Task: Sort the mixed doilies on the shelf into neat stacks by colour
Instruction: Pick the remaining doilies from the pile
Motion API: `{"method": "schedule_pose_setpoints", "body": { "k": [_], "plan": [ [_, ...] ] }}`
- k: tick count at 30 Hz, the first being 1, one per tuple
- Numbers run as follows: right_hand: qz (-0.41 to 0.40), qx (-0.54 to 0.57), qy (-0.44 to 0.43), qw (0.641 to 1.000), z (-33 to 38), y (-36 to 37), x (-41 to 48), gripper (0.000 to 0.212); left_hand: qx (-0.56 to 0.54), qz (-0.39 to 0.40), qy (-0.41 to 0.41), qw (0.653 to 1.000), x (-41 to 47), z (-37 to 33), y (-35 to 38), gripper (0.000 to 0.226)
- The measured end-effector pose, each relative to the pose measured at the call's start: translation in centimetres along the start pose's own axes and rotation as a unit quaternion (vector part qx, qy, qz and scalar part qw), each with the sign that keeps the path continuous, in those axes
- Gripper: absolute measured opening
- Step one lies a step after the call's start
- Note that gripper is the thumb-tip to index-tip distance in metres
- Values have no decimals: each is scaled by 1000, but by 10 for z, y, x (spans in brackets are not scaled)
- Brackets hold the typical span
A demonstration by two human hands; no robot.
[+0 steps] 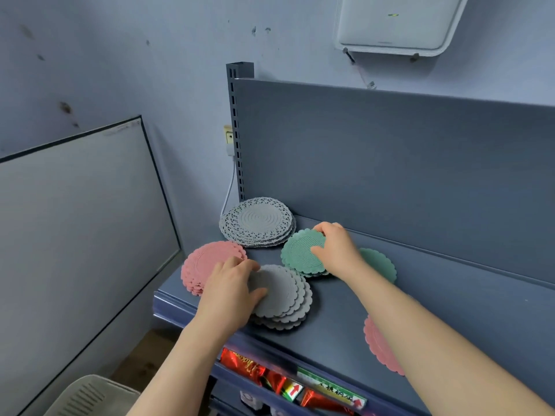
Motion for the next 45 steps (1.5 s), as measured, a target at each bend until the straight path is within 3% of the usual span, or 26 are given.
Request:
{"method": "schedule_pose_setpoints", "body": {
  "k": [9,16,20,25,31,35,40,45],
  "plan": [
    [-72,-63,-21,995,-9,-5,-15,42,-52,59,59,995,17,7,-3,34],
    [-117,27,46,992,-72,-61,-50,39,-101,-50,131,985,34,-43,-7,22],
    [-107,30,78,991,-113,-87,-63,40,-138,-21,152,978,46,-99,31,25],
    [-66,36,97,992,-150,-99,-64,40,-100,85,107,986,56,-153,87,40],
    [-14,47,77,996,-170,-98,-48,40,-128,128,27,983,65,-167,102,50],
    [27,53,55,997,-170,-96,-29,40,-192,72,27,978,58,-164,96,33],
    [66,20,30,997,-148,-83,-7,42,-252,-26,-40,967,51,-144,71,22],
    [98,-72,34,992,-121,-64,13,77,-229,-107,-81,964,43,-125,46,21]
  ]
}}
Point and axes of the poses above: each hand's wrist, its own x-axis towards the middle knuckle, its own y-axis out of the palm, z = x × y, the point moved 4 cm from there along x, towards the middle knuckle, and after that the axes turned 15 degrees about y, right-handed, at the moved point
